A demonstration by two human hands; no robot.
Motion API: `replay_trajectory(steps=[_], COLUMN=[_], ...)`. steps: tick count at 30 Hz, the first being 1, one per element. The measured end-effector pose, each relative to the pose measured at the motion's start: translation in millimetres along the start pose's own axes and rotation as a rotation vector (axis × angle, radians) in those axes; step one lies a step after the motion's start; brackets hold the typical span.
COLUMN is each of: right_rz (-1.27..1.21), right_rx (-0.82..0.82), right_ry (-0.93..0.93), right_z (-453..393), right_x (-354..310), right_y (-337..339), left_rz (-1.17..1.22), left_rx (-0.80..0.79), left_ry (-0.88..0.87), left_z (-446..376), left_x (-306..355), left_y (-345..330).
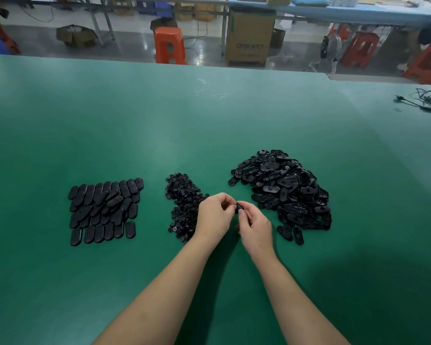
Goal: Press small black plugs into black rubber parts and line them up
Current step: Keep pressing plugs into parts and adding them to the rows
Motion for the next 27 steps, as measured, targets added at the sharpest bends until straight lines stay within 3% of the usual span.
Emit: replay_trajectory(steps=[9, 15, 27], right_rz=[-0.107, -0.159, -0.182], right_rx=[-0.007, -0.002, 0.008], right_ry=[-0.025, -0.032, -0.036], right_z=[-2, -2, -2], right_x=[6, 7, 8], right_y=[-2, -2, 0], left_rz=[-0.057, 0.058, 0.089], left_rx=[0.040, -0.118, -0.169], left_ry=[-0.050, 0.049, 0.104], left_z=[-3, -12, -11], left_x=[1, -9, -11], left_y=[7, -1, -7])
Point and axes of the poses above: each hand's wrist, its own z-axis away from the middle knuckle, its own y-axis out of the back of the hand, x = y × z, the point moved 10 cm from there along -z, towards the middle knuckle, and after that the axes turned 6 degrees about y, right-handed, at the moved point
